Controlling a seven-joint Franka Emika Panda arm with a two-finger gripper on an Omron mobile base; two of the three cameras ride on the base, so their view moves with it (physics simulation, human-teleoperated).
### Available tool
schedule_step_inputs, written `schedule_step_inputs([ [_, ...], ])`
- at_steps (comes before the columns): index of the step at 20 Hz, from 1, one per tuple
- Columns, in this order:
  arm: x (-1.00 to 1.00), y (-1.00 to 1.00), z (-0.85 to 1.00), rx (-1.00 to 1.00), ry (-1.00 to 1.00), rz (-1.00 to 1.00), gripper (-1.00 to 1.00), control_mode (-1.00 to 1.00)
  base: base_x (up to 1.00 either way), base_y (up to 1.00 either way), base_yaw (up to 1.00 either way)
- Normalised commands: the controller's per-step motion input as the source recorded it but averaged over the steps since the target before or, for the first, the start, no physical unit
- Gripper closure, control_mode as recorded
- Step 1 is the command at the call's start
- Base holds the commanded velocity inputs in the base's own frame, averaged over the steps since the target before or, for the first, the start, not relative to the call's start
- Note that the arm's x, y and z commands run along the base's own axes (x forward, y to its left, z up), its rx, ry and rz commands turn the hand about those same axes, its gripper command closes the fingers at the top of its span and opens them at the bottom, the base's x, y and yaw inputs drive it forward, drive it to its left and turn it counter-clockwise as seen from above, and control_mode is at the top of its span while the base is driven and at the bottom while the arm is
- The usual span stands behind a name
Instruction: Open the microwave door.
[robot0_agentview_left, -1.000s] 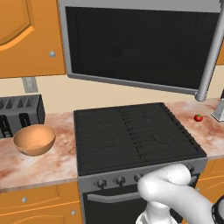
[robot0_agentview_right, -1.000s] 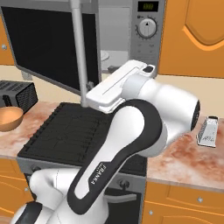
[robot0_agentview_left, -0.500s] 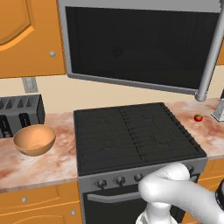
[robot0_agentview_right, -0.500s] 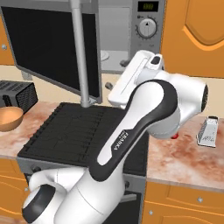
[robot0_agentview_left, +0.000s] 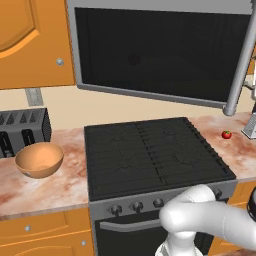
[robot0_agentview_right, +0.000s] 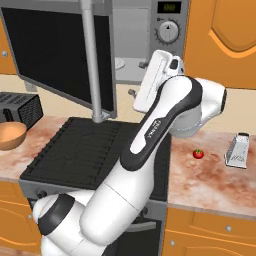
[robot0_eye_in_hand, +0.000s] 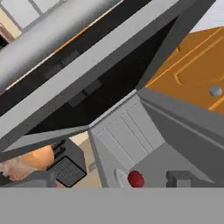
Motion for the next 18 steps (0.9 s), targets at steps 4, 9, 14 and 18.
schedule_step_inputs([
  [4,0.36,0.3,-0.03,-0.05,-0.21,0.14,-1.0,-1.0,0.0,0.0,0.0],
  [9,0.03,0.68,0.0,-0.08,-0.21,0.17,-1.0,-1.0,0.0,0.0,0.0],
  [14,-0.37,0.86,0.0,-0.11,-0.2,0.24,-1.0,-1.0,0.0,0.0,0.0],
  [18,-0.85,0.84,0.0,-0.05,-0.25,0.29,-1.0,-1.0,0.0,0.0,0.0],
])
